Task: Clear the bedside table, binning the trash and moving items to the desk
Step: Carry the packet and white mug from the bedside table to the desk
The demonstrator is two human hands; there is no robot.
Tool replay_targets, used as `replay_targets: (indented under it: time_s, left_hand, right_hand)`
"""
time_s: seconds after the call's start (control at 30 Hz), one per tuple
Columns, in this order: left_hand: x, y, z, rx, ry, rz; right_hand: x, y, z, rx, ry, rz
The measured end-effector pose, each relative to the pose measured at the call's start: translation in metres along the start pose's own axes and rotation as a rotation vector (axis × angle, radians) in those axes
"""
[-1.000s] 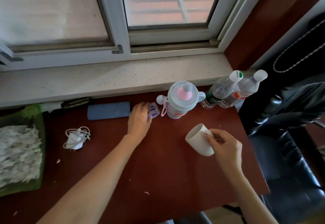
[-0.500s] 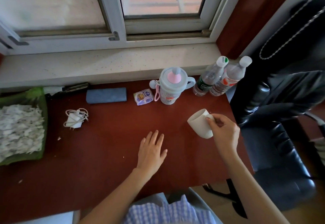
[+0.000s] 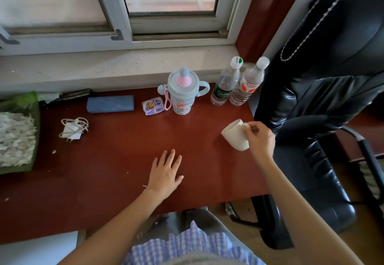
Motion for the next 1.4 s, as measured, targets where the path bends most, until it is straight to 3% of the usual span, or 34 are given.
replay_targets:
  time_s: [0.53,0.93,1.4]
  left_hand:
    - [0.001,0.001,0.0,-0.031,-0.035,0.038]
    - [0.002,0.0,0.0,-0.021,-0.034,-0.005]
    - [0.004,-0.001,0.002,-0.031,-0.065,-0.035]
  right_hand:
    - [0.015,-0.029,-0.023,-0.048,-0.263,0.046]
    - [0.017,0.023,-0.081,-0.014,-0.12,0.055]
    - [0.019,0.003,-0.074,0.088,-0.159,-0.003]
Point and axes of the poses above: each hand's wrist, its own y-axis away from the middle knuckle, its own x-axis out of the palm, z = x × y, the point moved 3 cm from there along -y, towards the middle knuckle, and after that the axes turned 11 degrees about z, right-handed, at the moved point
